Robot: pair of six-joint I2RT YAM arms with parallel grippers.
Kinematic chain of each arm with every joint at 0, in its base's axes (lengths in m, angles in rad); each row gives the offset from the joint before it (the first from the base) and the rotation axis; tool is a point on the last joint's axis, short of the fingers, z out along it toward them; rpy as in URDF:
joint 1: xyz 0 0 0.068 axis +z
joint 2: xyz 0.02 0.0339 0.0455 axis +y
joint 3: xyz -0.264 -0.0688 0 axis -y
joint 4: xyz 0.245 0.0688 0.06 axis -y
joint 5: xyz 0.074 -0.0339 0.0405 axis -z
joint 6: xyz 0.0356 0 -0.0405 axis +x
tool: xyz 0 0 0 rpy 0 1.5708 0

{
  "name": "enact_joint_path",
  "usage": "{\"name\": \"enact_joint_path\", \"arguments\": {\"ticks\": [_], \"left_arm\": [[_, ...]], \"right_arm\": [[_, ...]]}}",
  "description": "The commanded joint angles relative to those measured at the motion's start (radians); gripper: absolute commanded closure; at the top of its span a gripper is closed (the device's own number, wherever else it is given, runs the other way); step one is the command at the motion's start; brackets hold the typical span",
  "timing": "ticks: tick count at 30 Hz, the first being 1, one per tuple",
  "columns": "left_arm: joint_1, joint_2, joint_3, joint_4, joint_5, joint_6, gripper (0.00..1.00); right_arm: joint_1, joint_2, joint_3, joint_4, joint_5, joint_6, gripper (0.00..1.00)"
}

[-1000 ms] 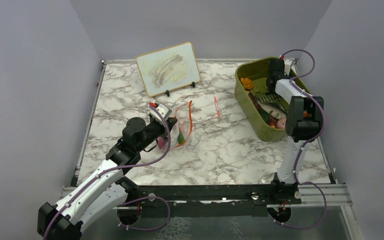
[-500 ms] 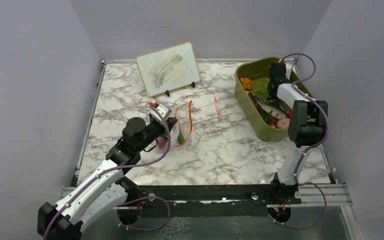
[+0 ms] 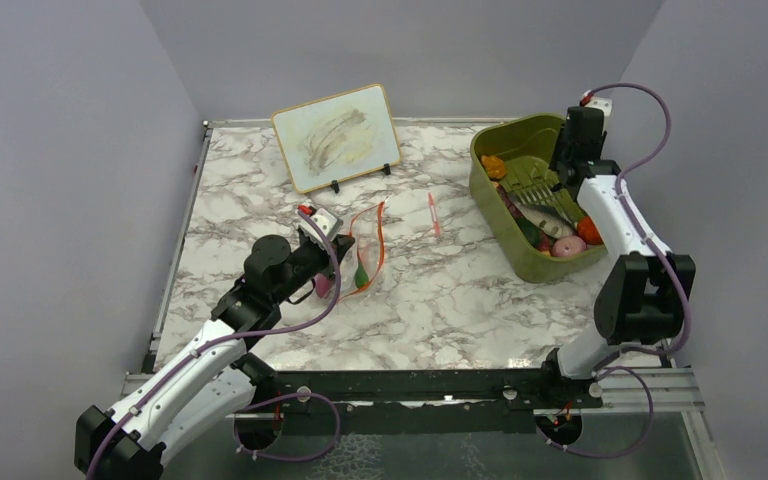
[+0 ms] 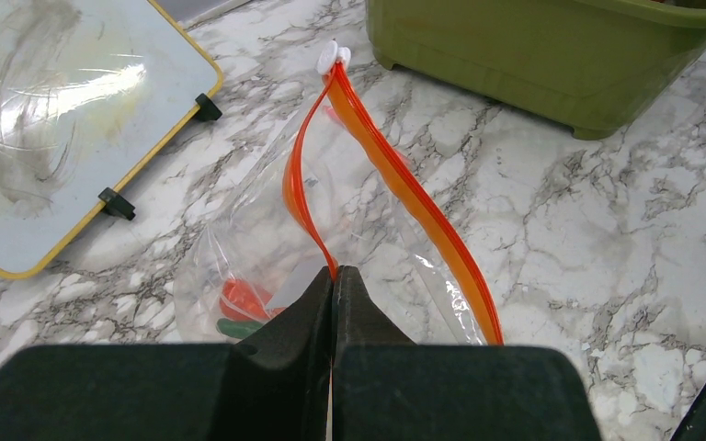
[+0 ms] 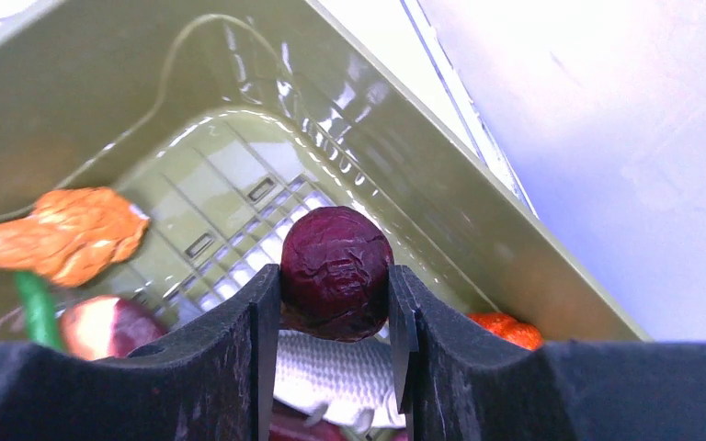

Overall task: Place the food in the zip-top bag and seal the zipper
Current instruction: Pick up the fake vegetable from the bin.

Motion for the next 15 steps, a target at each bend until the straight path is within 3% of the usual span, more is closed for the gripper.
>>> {"name": "enact_joint_path", "arguments": {"ticks": [1, 12, 15], "left_arm": [[-0.008, -0.009, -0.008, 0.026, -0.004, -0.004, 1.0], [-0.007, 0.021, 0.009, 0.027, 0.006, -0.107, 1.0], [-0.006, 0.055, 0.056, -0.018, -0.011, -0.139, 1.0]], "right_arm": [[0.022, -0.121, -0.033, -0.046, -0.09, -0.014, 0.77], [0.12, -0.322, -0.044, -0.093, -0.394, 0.048, 0.77], [0.213, -0.355, -0.049, -0.094, -0.374, 0.036, 0.77]]}}
